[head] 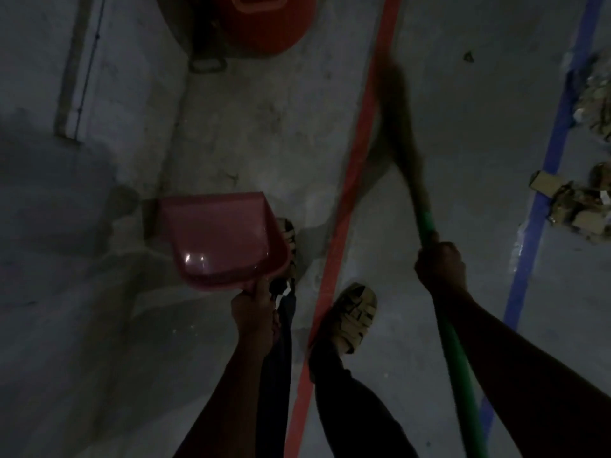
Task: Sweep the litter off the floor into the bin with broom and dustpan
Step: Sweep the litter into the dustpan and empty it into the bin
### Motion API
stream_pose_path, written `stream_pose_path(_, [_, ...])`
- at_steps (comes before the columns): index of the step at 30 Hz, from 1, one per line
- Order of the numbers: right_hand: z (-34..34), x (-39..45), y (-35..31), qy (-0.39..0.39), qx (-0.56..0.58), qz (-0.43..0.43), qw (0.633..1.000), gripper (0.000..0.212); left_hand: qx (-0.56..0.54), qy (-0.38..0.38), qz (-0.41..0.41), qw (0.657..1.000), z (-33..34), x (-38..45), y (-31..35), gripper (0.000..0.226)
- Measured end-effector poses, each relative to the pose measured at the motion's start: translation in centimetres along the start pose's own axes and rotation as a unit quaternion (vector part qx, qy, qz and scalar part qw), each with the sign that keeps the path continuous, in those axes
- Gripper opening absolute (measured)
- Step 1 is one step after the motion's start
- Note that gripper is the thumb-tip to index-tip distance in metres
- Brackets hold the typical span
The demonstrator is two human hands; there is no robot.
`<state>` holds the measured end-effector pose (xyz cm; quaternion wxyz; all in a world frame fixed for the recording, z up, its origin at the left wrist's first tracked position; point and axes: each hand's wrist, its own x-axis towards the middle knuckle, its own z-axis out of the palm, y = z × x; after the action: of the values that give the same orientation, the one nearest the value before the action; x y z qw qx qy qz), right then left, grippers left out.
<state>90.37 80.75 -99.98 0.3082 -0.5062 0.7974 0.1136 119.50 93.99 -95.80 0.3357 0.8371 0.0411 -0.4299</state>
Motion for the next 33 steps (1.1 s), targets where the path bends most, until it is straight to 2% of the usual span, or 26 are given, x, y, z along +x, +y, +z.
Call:
stream_pose_path(2, [-1.0, 0.3, 2.0, 0.033, 0.018, 0.015, 0.999, 0.05, 0.036, -0.024, 0.013, 0.999, 0.6, -0.1, -0.2, 0.056])
stream_pose_path(5, [-2.2, 0.2, 4.4, 0.059, 0.012, -0.019, 0.998, 0.053, 0.071, -0.072, 0.018, 0.995, 2.1, -0.7, 0.1, 0.047])
stream_pose_path(9, [-2.3, -0.5, 7.0, 0.015, -0.01, -0.129, 0.991, 0.047, 0.101, -0.128, 0.013, 0.987, 4.9, -1.6, 1.0, 0.028])
stream_pose_path(11, [-1.9, -0.6, 8.6, -0.016, -0.051, -0.161, 0.986, 0.048, 0.121, -0.14, 0.013, 0.983, 6.3, -1.8, 1.4, 0.036])
stream_pose_path(12, [-1.6, -0.5, 9.2, -0.032, -0.06, -0.135, 0.988, 0.046, 0.125, -0.146, 0.02, 0.981, 6.9, -1.8, 1.6, 0.041])
stream_pose_path(14, [-1.5, -0.3, 9.8, -0.054, -0.037, -0.028, 0.997, 0.037, 0.128, -0.164, 0.044, 0.977, 8.2, -1.9, 2.2, 0.041])
stream_pose_path(16, [-1.8, 0.2, 10.4, -0.026, -0.005, 0.056, 0.998, 0.035, 0.141, -0.179, 0.062, 0.972, 9.6, -2.1, 2.9, 0.033])
stream_pose_path(22, [-3.8, 2.3, 10.9, 0.131, 0.036, 0.089, 0.987, 0.039, 0.166, -0.198, 0.075, 0.963, 13.8, -2.0, 5.3, 0.03])
stream_pose_path(24, [-4.4, 2.9, 10.9, 0.15, 0.043, 0.072, 0.985, 0.043, 0.169, -0.203, 0.066, 0.962, 15.1, -2.0, 6.2, 0.035])
stream_pose_path(27, [-4.7, 4.6, 11.1, 0.146, 0.04, -0.006, 0.988, 0.052, 0.183, -0.216, 0.059, 0.957, 17.2, -1.6, 7.9, 0.037])
stream_pose_path(30, [-5.1, 6.2, 10.2, 0.093, 0.012, -0.08, 0.992, 0.055, 0.201, -0.232, 0.067, 0.949, 18.9, -1.1, 10.5, 0.039])
stream_pose_path(33, [-6.5, 7.9, 8.8, 0.04, -0.039, -0.103, 0.993, 0.057, 0.215, -0.242, 0.086, 0.942, 21.1, -0.2, 13.5, 0.041])
